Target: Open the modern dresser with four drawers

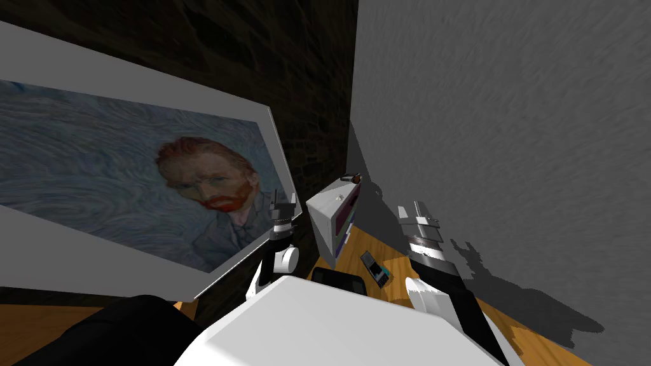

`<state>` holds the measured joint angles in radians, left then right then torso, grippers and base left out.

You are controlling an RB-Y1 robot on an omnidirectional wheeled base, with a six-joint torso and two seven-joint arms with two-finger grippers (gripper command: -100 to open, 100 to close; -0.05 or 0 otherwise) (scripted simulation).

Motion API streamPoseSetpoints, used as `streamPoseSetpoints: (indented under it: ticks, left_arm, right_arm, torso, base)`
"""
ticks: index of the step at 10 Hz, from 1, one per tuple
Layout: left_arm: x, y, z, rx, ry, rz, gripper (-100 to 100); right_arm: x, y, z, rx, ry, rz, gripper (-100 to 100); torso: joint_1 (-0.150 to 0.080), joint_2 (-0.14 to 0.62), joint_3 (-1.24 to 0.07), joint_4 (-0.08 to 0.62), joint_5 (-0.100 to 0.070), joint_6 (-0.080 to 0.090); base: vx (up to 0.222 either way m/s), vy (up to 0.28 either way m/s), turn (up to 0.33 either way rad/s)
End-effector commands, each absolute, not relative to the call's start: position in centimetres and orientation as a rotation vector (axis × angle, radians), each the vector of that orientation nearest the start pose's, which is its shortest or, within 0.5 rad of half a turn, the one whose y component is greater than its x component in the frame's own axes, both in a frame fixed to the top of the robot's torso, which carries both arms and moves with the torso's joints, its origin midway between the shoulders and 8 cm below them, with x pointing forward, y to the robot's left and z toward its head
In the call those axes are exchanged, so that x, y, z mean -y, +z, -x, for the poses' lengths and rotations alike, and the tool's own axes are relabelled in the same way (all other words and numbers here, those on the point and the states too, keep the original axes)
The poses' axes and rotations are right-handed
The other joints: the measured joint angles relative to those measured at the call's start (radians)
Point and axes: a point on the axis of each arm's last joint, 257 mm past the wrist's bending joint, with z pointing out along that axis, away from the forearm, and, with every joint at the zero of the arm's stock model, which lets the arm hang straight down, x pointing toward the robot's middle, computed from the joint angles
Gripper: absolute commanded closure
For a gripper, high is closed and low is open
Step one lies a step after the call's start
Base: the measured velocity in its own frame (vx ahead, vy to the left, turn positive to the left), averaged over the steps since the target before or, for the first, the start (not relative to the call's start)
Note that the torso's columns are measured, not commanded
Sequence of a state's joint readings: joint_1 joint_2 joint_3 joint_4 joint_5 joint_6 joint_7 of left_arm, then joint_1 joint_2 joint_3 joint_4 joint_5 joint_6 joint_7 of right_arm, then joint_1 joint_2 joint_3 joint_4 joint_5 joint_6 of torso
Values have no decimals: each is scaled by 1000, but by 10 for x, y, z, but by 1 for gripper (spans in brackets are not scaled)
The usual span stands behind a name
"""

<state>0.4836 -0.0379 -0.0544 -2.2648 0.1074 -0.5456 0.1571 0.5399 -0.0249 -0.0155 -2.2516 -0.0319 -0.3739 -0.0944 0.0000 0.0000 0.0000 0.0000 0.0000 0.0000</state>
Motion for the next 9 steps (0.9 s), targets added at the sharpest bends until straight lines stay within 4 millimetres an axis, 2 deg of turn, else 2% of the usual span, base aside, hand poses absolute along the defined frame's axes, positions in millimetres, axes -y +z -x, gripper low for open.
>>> streamPoseSetpoints:
  ticks: [1, 9]
  left_arm:
    - [-277, 31, -340, -428, -1581, 774, 0]
    - [-277, 31, -340, -428, -1581, 774, 0]
  right_arm:
    - [297, -27, -363, -708, 1329, -857, 0]
    - [297, -27, -363, -708, 1329, -856, 0]
  torso:
    - [0, 40, -82, 41, 0, 0]
    - [0, 618, -1234, 617, 0, 0]
  base:
    - [0, 0, 0]
    - [0, 0, 0]
